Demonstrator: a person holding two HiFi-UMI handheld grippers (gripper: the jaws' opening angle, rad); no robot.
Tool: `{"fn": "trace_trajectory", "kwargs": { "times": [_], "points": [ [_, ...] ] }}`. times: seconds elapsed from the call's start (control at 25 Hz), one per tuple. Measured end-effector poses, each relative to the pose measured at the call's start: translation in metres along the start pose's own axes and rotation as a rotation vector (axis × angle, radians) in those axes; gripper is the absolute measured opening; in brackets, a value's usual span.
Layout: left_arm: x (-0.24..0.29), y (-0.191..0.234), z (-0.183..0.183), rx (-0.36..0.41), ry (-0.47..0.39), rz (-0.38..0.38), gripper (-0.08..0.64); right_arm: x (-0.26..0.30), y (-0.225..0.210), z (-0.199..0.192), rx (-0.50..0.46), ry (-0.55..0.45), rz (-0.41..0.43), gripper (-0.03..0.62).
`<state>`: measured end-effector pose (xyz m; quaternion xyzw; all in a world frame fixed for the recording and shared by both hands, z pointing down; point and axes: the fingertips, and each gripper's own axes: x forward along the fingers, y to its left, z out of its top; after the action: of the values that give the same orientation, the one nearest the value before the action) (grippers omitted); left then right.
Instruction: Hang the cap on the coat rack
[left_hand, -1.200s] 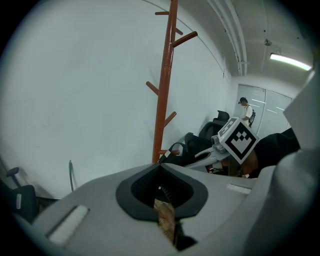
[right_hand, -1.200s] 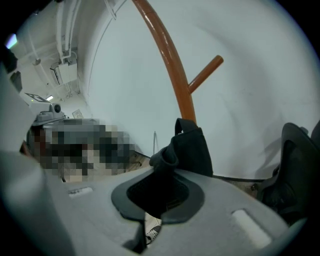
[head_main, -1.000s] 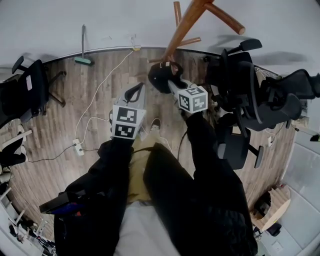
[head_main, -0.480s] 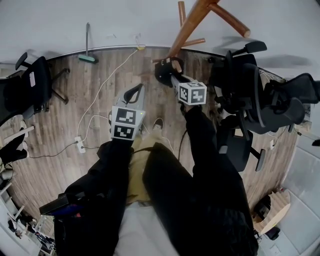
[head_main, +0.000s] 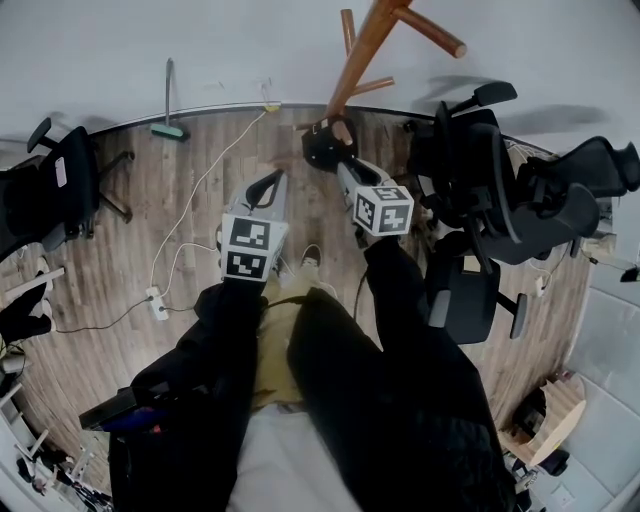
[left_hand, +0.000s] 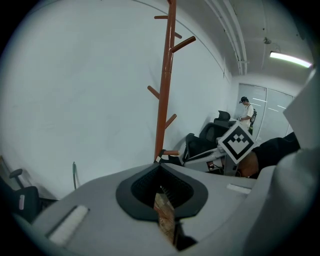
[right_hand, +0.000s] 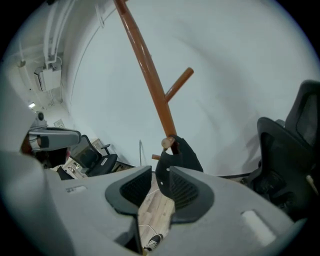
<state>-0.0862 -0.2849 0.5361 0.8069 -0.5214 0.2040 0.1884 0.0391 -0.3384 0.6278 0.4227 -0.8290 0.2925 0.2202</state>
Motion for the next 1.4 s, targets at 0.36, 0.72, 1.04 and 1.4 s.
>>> {"fn": "trace_trajectory", "kwargs": {
  "times": [0.36, 0.72, 1.04, 1.4],
  "points": [
    [-0.018, -0.023, 0.045, 0.054, -0.114, -0.042, 0.002, -0.085, 0.064, 0.048, -0.045, -0.255, -0.014, 0.007],
    [-0.042, -0.046, 0.108, 0.106, -0.264, -0.075, 0.003, -0.148, 0.112, 0.110, -0.170, -0.450, -0.029, -0.002],
    [-0.061, -0.061, 0.148, 0.144, -0.371, -0.077, 0.002, -0.190, 0.129, 0.158, -0.200, -0.612, -0.077, -0.003],
    [-0.068, -0.062, 0.160, 0.163, -0.413, -0.066, 0.002, -0.199, 0.130, 0.171, -0.205, -0.662, -0.104, -0.003]
  ]
}}
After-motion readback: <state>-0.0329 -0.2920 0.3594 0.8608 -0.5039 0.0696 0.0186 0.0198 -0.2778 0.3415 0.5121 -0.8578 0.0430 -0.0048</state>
